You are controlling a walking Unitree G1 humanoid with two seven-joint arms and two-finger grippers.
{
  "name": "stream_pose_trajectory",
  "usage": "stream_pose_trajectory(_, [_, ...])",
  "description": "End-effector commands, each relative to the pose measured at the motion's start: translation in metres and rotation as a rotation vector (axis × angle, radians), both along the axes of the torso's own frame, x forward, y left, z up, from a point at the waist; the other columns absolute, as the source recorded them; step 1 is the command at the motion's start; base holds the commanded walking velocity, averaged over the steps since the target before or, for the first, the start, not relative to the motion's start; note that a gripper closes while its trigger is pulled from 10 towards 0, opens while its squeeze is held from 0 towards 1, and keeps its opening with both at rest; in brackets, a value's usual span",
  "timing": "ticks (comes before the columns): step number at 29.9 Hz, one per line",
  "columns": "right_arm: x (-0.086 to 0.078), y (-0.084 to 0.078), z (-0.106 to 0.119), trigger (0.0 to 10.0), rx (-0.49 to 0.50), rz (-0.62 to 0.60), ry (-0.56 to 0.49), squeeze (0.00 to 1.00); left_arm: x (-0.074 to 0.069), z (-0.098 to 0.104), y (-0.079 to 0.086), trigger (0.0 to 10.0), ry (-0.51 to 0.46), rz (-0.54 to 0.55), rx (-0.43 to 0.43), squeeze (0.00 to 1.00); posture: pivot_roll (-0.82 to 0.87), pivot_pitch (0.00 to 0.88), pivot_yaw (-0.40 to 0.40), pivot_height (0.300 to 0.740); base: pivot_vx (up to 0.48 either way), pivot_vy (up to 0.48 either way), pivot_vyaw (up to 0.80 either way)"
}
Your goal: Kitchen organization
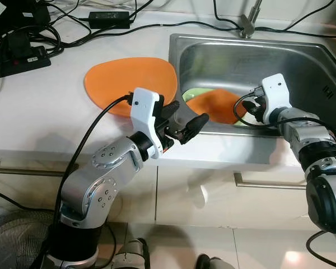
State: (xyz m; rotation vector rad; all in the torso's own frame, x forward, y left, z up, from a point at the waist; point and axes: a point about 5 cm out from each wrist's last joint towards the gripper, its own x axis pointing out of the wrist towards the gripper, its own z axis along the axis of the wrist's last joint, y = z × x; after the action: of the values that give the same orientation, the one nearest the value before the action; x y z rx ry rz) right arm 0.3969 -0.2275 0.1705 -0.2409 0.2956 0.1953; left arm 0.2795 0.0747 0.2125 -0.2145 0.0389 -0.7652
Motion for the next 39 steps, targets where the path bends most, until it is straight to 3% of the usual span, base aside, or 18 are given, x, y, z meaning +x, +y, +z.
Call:
stream_pose_trajectory(1, [-0.006, -0.009, -0.012, 10.0, 0.041, -0.045, 0.037, 1.00, 0.001, 0.006, -0.002, 10.0, -0.036, 0.011, -0.002, 0.00, 0.20, 0.141, -0.041, 0.740, 0.000, 0.000, 0.00])
stream_pose_trajectory(4, [-0.003, -0.010, -0.002, 10.0, 0.126, -0.087, -0.033, 1.00, 0.010, 0.012, 0.001, 10.0, -0.066, 0.069, -0.017, 0.00, 0.19, 0.132, -0.032, 0.740, 0.000, 0.000, 0.00])
stream_pose_trajectory(5, [-0.002, -0.010, -0.001, 10.0, 0.136, -0.090, -0.042, 1.00, 0.012, 0.012, 0.002, 10.0, -0.069, 0.076, -0.021, 0.38, 0.19, 0.132, -0.032, 0.740, 0.000, 0.000, 0.00])
stream_pose_trajectory(7, [-0.002, -0.010, 0.002, 10.0, 0.170, -0.096, -0.066, 1.00, 0.015, 0.014, 0.004, 10.0, -0.080, 0.098, -0.024, 0.55, 0.18, 0.127, -0.029, 0.740, 0.000, 0.000, 0.00])
stream_pose_trajectory(8, [-0.001, -0.009, 0.005, 10.0, 0.195, -0.097, -0.091, 1.00, 0.017, 0.017, 0.006, 10.0, -0.085, 0.117, -0.038, 0.95, 0.17, 0.125, -0.026, 0.740, 0.000, 0.000, 0.00])
stream_pose_trajectory(9, [0.001, -0.006, 0.011, 10.0, 0.270, -0.090, -0.130, 1.00, 0.023, 0.020, 0.010, 10.0, -0.101, 0.164, -0.049, 1.00, 0.16, 0.120, -0.021, 0.740, 0.000, 0.000, 0.00])
stream_pose_trajectory(17, [0.001, 0.028, 0.018, 10.0, 0.459, 0.103, -0.168, 1.00, 0.045, 0.021, 0.036, 10.0, -0.116, 0.389, -0.059, 1.00, 0.14, 0.104, 0.004, 0.740, 0.000, 0.000, 0.00])
stream_pose_trajectory(18, [-0.002, 0.035, 0.019, 10.0, 0.492, 0.151, -0.164, 1.00, 0.048, 0.021, 0.042, 10.0, -0.114, 0.427, -0.051, 0.55, 0.13, 0.100, 0.009, 0.740, 0.000, 0.000, 0.00])
stream_pose_trajectory(19, [-0.005, 0.039, 0.019, 10.0, 0.511, 0.180, -0.161, 1.00, 0.050, 0.020, 0.045, 10.0, -0.114, 0.448, -0.047, 0.55, 0.13, 0.100, 0.009, 0.740, 0.000, 0.000, 0.00])
stream_pose_trajectory(20, [-0.010, 0.042, 0.020, 10.0, 0.515, 0.216, -0.164, 1.00, 0.051, 0.020, 0.047, 10.0, -0.113, 0.474, -0.046, 0.18, 0.13, 0.098, 0.011, 0.740, 0.000, 0.000, 0.00])
stream_pose_trajectory(22, [-0.019, 0.047, 0.021, 10.0, 0.526, 0.263, -0.165, 1.00, 0.053, 0.020, 0.050, 10.0, -0.117, 0.519, -0.041, 0.00, 0.12, 0.096, 0.015, 0.740, 0.000, 0.000, 0.00])
stream_pose_trajectory(25, [-0.030, 0.049, 0.021, 10.0, 0.514, 0.309, -0.167, 1.00, 0.059, 0.018, 0.060, 10.0, -0.120, 0.565, -0.021, 0.00, 0.11, 0.095, 0.016, 0.740, 0.000, 0.000, 0.00])
stream_pose_trajectory(26, [-0.040, 0.049, 0.022, 10.0, 0.523, 0.343, -0.159, 0.76, 0.062, 0.017, 0.071, 10.0, -0.113, 0.630, -0.011, 0.00, 0.11, 0.093, 0.019, 0.740, 0.000, 0.000, 0.00])
stream_pose_trajectory(27, [-0.044, 0.049, 0.023, 10.0, 0.532, 0.352, -0.152, 0.76, 0.063, 0.016, 0.074, 10.0, -0.108, 0.652, -0.010, 0.00, 0.10, 0.093, 0.019, 0.740, 0.000, 0.000, 0.00])
stream_pose_trajectory(28, [-0.048, 0.049, 0.024, 10.0, 0.531, 0.369, -0.146, 0.51, 0.064, 0.015, 0.077, 10.0, -0.100, 0.673, -0.010, 0.00, 0.10, 0.092, 0.021, 0.740, 0.000, 0.000, 0.00])
stream_pose_trajectory(29, [-0.051, 0.049, 0.025, 10.0, 0.524, 0.387, -0.140, 0.06, 0.065, 0.014, 0.081, 10.0, -0.094, 0.696, -0.006, 0.00, 0.10, 0.092, 0.021, 0.740, 0.000, 0.000, 0.00])
stream_pose_trajectory(30, [-0.055, 0.048, 0.025, 10.0, 0.521, 0.405, -0.134, 0.00, 0.065, 0.014, 0.084, 10.0, -0.091, 0.714, 0.004, 0.00, 0.10, 0.093, 0.021, 0.740, 0.000, 0.000, 0.00])
stream_pose_trajectory(39, [-0.084, 0.055, 0.028, 10.0, 0.479, 0.543, -0.013, 0.00, 0.072, 0.002, 0.111, 10.0, 0.032, 0.879, 0.000, 0.00, 0.09, 0.090, 0.025, 0.740, 0.000, 0.000, 0.00])
